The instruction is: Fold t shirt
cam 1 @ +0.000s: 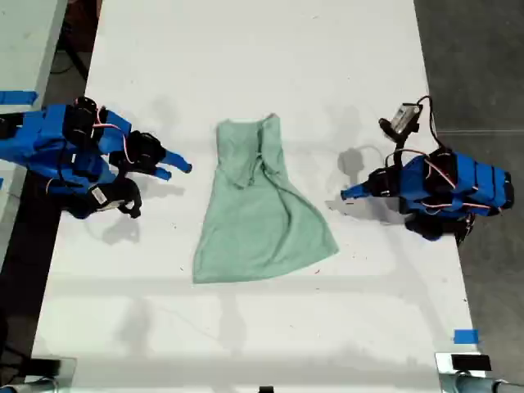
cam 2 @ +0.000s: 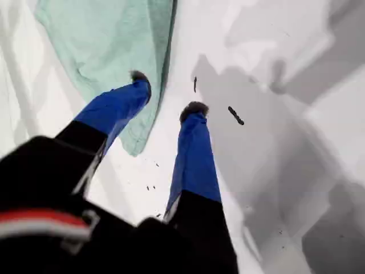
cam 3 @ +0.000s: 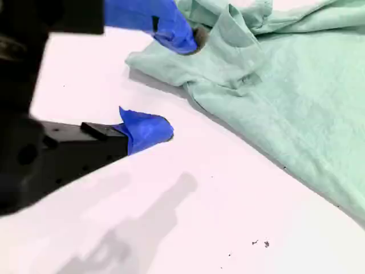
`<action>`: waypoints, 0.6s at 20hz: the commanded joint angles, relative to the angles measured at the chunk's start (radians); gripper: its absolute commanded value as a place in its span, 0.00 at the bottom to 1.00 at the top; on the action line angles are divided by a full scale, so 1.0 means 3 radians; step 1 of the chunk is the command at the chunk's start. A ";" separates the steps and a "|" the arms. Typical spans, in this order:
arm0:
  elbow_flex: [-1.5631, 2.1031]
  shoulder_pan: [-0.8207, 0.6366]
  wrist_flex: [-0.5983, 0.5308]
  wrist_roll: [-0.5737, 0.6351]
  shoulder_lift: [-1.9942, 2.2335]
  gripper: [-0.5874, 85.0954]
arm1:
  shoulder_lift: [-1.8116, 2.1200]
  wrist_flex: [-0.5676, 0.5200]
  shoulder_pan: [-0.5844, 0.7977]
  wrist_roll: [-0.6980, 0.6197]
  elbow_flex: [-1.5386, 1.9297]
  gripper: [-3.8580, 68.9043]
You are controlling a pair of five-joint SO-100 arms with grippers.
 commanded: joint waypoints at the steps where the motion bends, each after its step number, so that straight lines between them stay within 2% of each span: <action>1: 0.1948 0.0199 -0.0614 -0.0107 0.2321 0.19 | 0.0031 0.0072 -0.0026 -0.0010 -0.0005 0.24; 12: 0.1958 0.0189 -0.0614 -0.0092 0.2342 0.19 | 0.0031 0.0072 -0.0026 -0.0015 -0.0005 0.24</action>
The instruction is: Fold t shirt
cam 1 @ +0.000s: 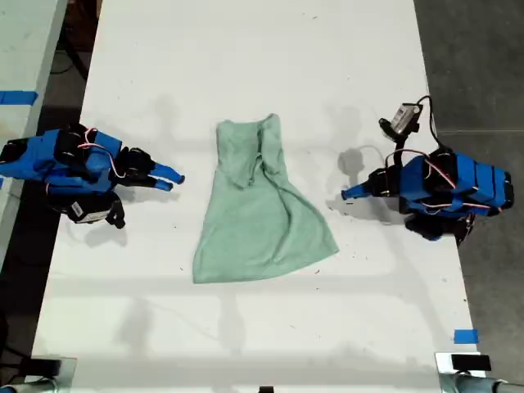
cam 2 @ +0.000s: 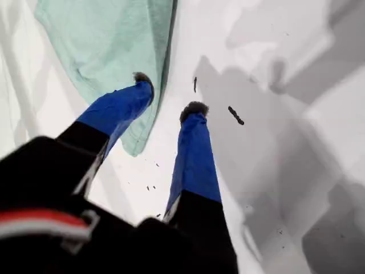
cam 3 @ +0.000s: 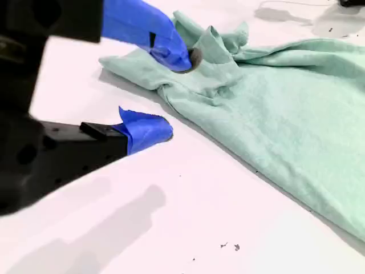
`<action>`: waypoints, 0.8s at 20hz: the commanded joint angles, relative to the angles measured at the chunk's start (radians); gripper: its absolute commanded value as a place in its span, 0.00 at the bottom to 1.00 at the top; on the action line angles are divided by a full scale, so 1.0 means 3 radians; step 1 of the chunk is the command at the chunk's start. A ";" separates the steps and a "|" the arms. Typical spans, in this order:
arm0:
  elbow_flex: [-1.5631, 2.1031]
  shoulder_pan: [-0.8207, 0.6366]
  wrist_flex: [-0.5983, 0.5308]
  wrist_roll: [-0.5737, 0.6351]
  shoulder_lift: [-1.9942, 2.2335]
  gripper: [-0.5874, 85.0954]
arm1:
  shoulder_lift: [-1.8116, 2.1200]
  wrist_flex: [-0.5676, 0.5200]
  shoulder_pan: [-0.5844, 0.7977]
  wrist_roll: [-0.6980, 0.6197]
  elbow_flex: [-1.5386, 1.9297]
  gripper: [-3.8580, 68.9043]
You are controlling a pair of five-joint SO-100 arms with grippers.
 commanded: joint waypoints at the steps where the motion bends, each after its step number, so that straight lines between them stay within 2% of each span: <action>1: -0.0031 0.0005 -0.0072 -0.0026 0.0020 0.19 | 0.0031 0.0072 -0.0026 -0.0015 -0.0005 0.24; 12: 0.0020 0.0020 -0.0072 -0.0020 0.0164 0.19 | 0.0005 0.0056 -0.0026 -0.0005 0.0000 0.23; 14: 0.0020 0.0015 -0.0072 -0.0020 0.0164 0.19 | -0.0266 -0.0031 -0.0061 0.0072 -0.0061 0.23; 16: 0.0020 0.0000 -0.0072 -0.0020 0.0164 0.19 | -0.1125 -0.0307 -0.0199 0.0256 -0.0332 0.23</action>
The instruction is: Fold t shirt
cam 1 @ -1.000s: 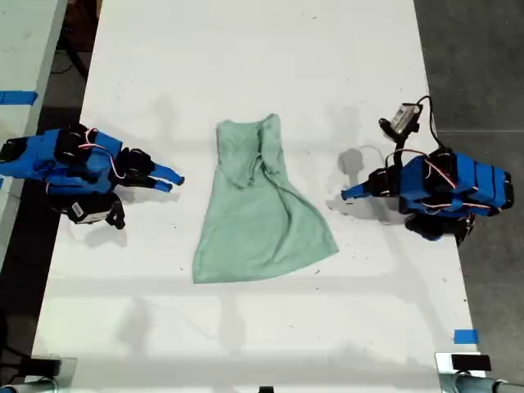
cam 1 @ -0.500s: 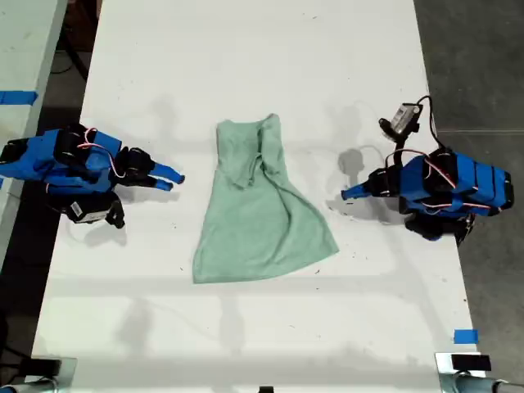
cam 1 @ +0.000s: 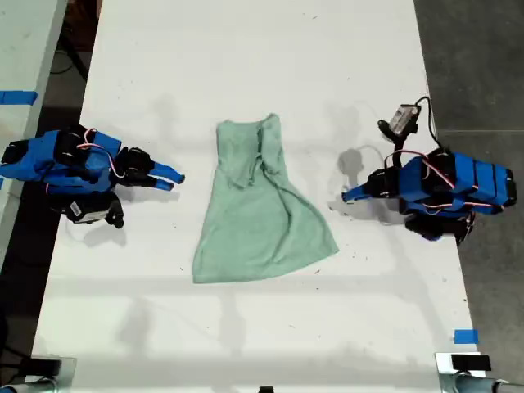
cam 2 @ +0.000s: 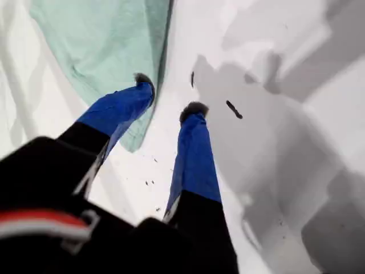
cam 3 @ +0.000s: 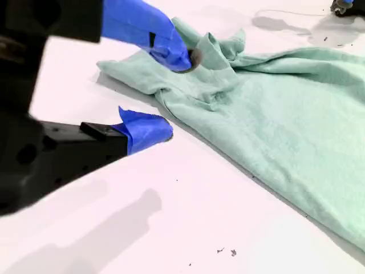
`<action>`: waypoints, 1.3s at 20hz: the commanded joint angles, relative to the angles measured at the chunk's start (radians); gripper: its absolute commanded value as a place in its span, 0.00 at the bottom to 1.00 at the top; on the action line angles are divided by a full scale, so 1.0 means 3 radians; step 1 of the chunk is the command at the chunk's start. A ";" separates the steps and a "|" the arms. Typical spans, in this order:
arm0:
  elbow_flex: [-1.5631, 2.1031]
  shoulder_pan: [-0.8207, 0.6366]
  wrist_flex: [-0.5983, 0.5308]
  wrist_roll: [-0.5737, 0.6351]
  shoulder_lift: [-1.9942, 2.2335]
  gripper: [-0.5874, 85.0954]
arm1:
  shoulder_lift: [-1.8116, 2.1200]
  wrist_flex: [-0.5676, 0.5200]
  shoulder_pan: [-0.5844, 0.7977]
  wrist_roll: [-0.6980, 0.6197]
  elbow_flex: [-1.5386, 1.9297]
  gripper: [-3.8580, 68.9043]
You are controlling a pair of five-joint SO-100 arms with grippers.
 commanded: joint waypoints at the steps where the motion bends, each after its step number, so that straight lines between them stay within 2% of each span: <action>1: -0.0041 0.0000 -0.0072 -0.0020 0.0015 0.19 | -0.1237 -0.0251 -0.0174 0.0251 -0.0593 0.23; 3: -0.0041 0.0000 -0.0072 -0.0020 0.0015 0.19 | -0.1943 -0.0128 -0.0297 0.0337 -0.1181 0.23; 5: -0.0041 0.0010 -0.0072 -0.0020 0.0015 0.18 | -0.1999 -0.0082 -0.0322 0.0368 -0.1324 0.14; 6: -0.0041 0.0015 -0.0072 -0.0020 0.0020 0.18 | -0.1979 -0.0082 -0.0353 0.0419 -0.1314 0.13; 8: -0.0041 0.0015 -0.0072 -0.0020 0.0020 0.18 | -0.1887 -0.0077 -0.0363 0.0496 -0.1176 0.25; 10: -0.0036 0.0015 -0.0072 -0.0020 0.0026 0.19 | -0.1416 -0.0077 -0.0363 0.0562 -0.0885 0.32; 12: -0.0026 0.0020 -0.0077 -0.0020 0.0051 0.19 | -0.0905 0.0046 -0.0353 0.0593 -0.0685 0.32; 15: 0.0015 0.0026 -0.0112 -0.0020 0.0066 0.19 | -0.0839 0.0153 -0.0358 0.0598 -0.0726 0.33; 18: 0.0107 0.0041 -0.0184 -0.0015 0.0138 0.19 | -0.1084 -0.0026 -0.0491 0.0649 -0.0752 0.25; 22: 0.0271 0.0061 -0.0322 -0.0036 0.0138 0.19 | -0.1350 -0.0133 -0.0527 0.0695 -0.0787 0.33; 26: 0.0307 0.0061 -0.0358 -0.0056 0.0159 0.18 | -0.1375 -0.0148 -0.0527 0.0695 -0.0798 0.33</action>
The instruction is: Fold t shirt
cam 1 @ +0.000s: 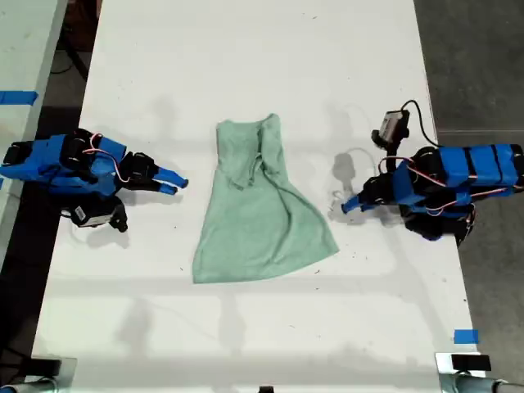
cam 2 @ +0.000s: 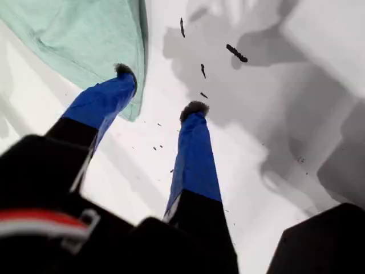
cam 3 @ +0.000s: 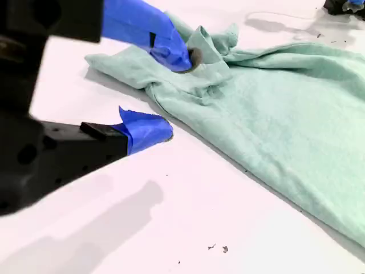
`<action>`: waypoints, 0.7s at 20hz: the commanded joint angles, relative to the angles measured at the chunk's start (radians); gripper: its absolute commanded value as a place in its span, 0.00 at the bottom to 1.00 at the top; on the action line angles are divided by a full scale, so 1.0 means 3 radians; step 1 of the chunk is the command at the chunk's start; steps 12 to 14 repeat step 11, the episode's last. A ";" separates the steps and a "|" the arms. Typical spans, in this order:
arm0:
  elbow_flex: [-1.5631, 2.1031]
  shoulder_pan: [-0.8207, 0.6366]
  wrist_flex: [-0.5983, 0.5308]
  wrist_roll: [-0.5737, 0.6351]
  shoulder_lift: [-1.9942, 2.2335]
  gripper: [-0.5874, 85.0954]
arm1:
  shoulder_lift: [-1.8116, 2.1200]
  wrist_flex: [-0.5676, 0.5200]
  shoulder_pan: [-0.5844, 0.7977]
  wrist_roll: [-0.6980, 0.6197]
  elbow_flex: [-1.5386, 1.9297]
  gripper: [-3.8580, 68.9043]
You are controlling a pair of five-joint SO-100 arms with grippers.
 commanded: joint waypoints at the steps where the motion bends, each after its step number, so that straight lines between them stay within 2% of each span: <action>1: 0.0005 -0.0005 -0.0107 -0.0072 0.0046 0.17 | -0.0005 -0.0072 -0.0026 0.0005 -0.0133 0.33; 8: 0.0276 -0.0102 -0.0276 -0.0184 0.0092 0.07 | 0.0312 -0.0077 0.0010 -0.0005 0.0092 0.33; 14: 0.0291 -0.0112 -0.0281 -0.0184 0.0092 0.05 | 0.0430 -0.0082 -0.0005 -0.0015 0.0153 0.34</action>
